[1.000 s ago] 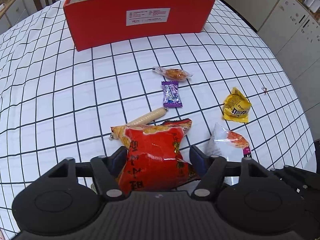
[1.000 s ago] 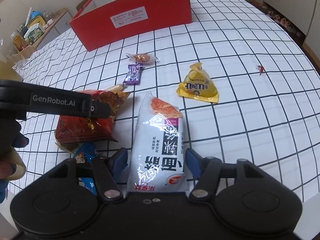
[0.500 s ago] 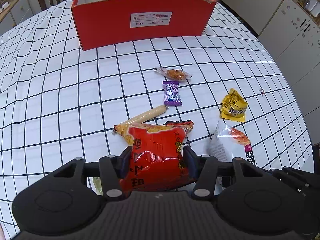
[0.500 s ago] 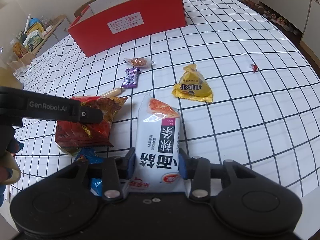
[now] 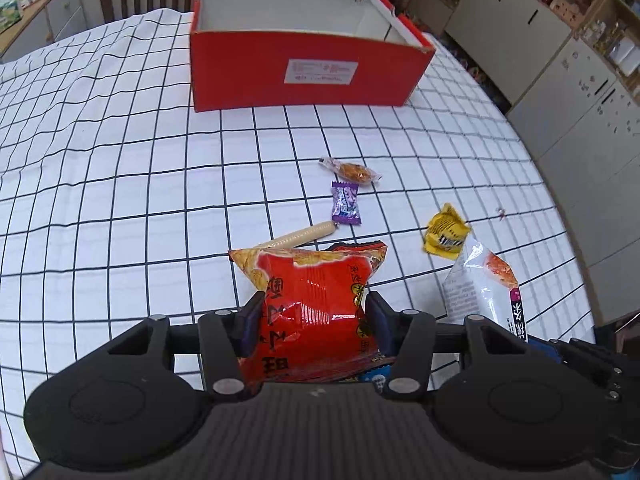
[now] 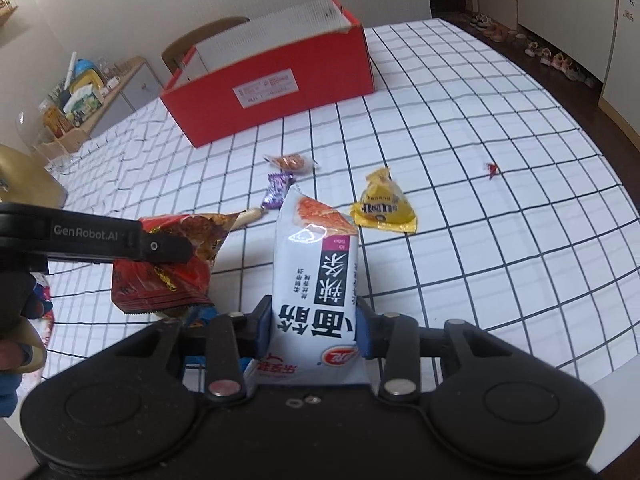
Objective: Organize snacks
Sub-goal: 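Lift both held bags and carry them over the red box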
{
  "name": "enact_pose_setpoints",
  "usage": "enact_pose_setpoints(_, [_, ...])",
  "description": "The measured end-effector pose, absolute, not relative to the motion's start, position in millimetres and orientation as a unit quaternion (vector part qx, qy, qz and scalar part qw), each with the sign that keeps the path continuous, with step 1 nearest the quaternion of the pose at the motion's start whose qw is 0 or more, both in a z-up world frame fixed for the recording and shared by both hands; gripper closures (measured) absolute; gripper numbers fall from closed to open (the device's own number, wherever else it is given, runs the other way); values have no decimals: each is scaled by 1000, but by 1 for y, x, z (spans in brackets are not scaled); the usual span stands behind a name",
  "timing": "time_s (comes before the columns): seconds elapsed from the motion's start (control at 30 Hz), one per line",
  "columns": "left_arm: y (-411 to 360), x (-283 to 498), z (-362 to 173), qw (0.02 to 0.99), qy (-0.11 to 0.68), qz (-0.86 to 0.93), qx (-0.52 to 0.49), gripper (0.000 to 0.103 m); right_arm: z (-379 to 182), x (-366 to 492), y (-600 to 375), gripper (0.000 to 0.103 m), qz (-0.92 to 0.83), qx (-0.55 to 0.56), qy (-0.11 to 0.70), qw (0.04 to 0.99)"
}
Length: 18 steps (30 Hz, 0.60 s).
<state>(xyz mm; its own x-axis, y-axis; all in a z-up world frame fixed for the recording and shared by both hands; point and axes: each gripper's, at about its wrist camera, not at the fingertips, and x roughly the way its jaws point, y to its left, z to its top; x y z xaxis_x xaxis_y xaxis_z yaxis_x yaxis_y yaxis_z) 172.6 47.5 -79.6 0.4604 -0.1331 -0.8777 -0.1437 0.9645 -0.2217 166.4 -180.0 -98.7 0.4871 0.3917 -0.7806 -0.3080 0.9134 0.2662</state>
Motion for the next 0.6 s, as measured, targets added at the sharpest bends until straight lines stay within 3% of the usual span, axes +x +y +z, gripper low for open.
enact_pose_setpoints(0.6, [50, 145, -15, 884, 445, -4, -143, 51, -30, 156, -174, 65, 232, 40, 405, 883])
